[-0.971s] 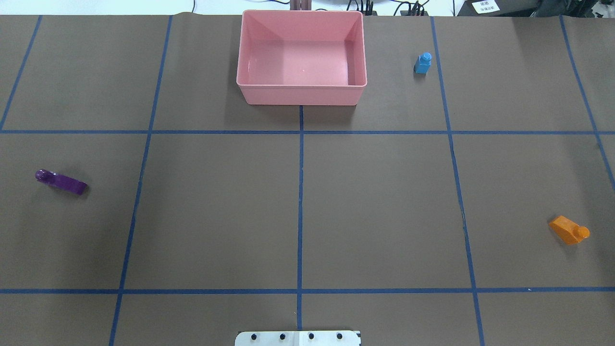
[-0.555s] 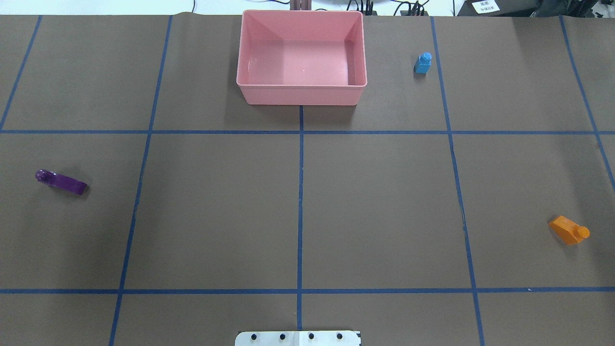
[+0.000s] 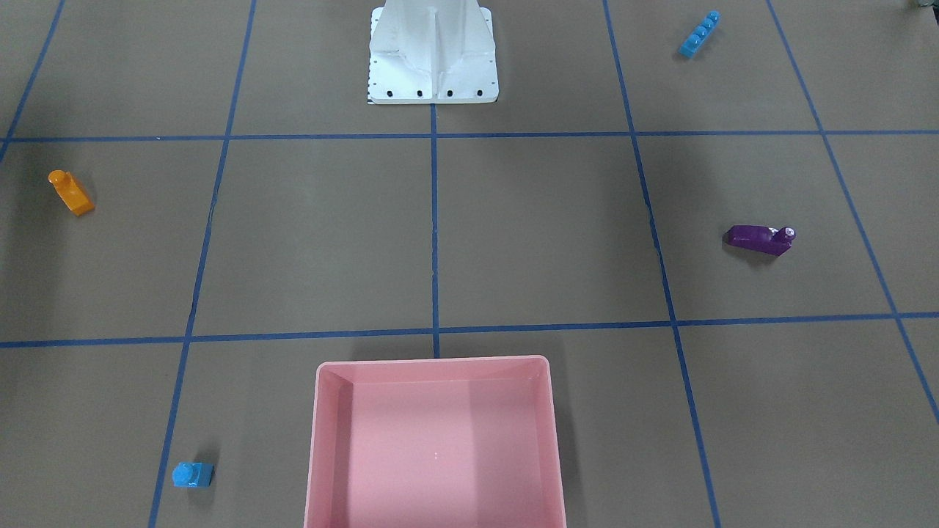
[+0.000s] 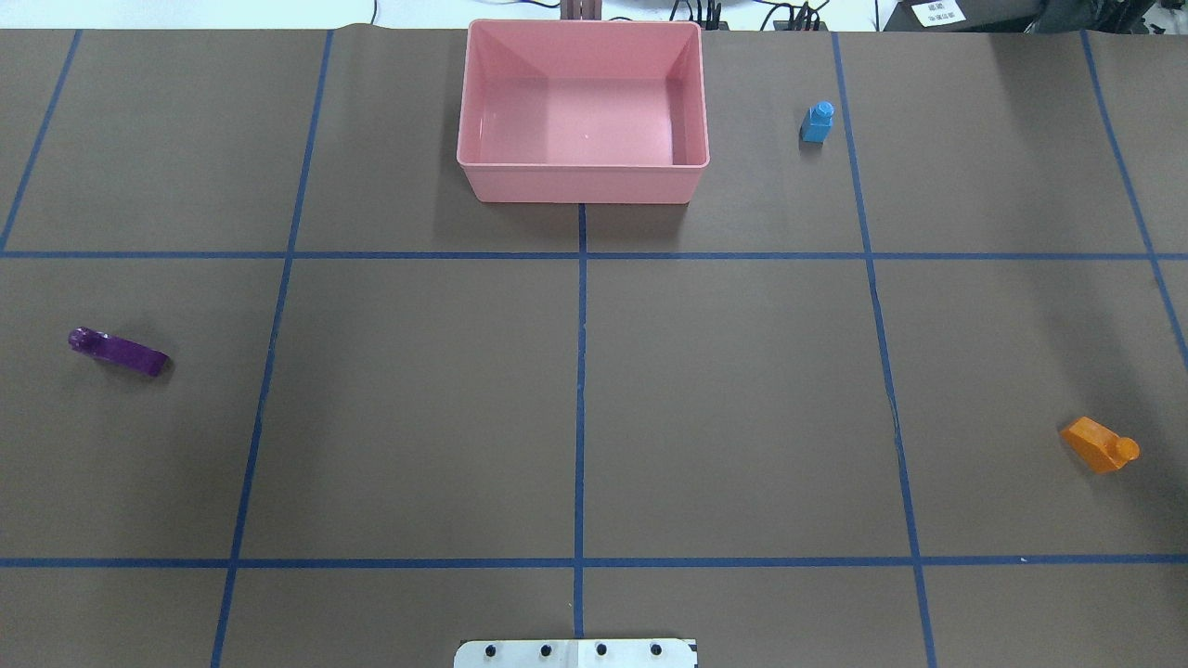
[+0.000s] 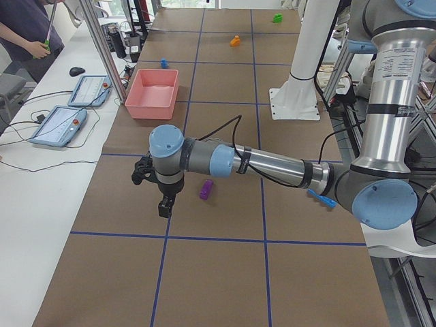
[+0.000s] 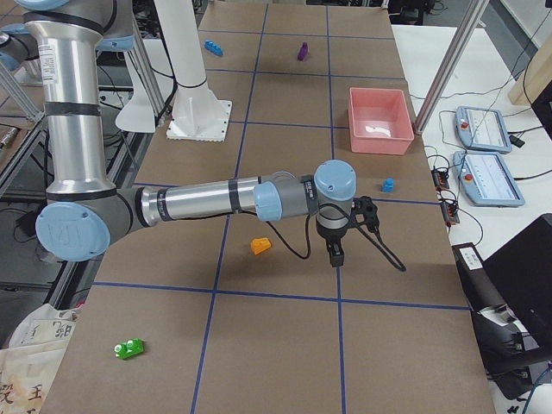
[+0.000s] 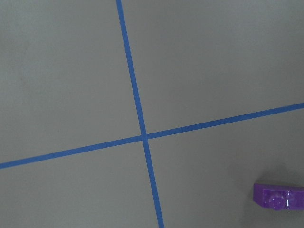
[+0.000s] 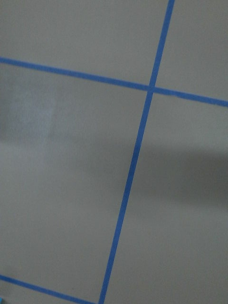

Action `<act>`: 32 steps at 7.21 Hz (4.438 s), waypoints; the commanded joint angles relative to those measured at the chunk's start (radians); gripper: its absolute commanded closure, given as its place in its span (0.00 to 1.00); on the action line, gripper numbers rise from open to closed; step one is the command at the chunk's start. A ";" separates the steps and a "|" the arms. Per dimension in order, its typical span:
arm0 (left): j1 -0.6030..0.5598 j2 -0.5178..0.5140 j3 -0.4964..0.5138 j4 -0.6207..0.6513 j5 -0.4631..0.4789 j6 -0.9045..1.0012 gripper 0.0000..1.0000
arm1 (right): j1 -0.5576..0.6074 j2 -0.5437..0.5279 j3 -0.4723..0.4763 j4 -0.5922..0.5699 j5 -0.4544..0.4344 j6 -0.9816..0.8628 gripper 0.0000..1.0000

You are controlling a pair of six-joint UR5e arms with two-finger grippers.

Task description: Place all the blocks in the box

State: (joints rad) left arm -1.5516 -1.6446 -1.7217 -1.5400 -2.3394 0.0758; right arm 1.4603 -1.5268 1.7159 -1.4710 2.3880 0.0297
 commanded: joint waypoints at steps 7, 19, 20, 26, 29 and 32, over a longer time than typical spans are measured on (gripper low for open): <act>0.048 -0.009 -0.002 -0.045 -0.008 -0.114 0.00 | -0.492 -0.237 0.116 0.322 -0.147 0.331 0.01; 0.048 -0.012 -0.016 -0.046 -0.072 -0.137 0.00 | -0.557 -0.328 0.102 0.316 -0.142 0.243 1.00; 0.050 -0.020 -0.015 -0.048 -0.083 -0.163 0.00 | -0.528 -0.331 0.125 0.308 -0.066 0.243 1.00; 0.203 0.121 -0.125 -0.203 -0.012 -0.593 0.00 | -0.238 -0.050 0.171 -0.033 0.158 0.263 1.00; 0.212 0.166 -0.128 -0.302 0.035 -0.883 0.00 | -0.193 0.210 0.174 -0.215 0.148 0.450 1.00; 0.339 0.164 -0.147 -0.318 0.173 -1.277 0.00 | -0.224 0.426 0.102 -0.210 0.126 0.704 1.00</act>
State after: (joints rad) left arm -1.2606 -1.4807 -1.8633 -1.8515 -2.2103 -1.0436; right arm 1.2510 -1.1856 1.8527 -1.6821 2.5269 0.6432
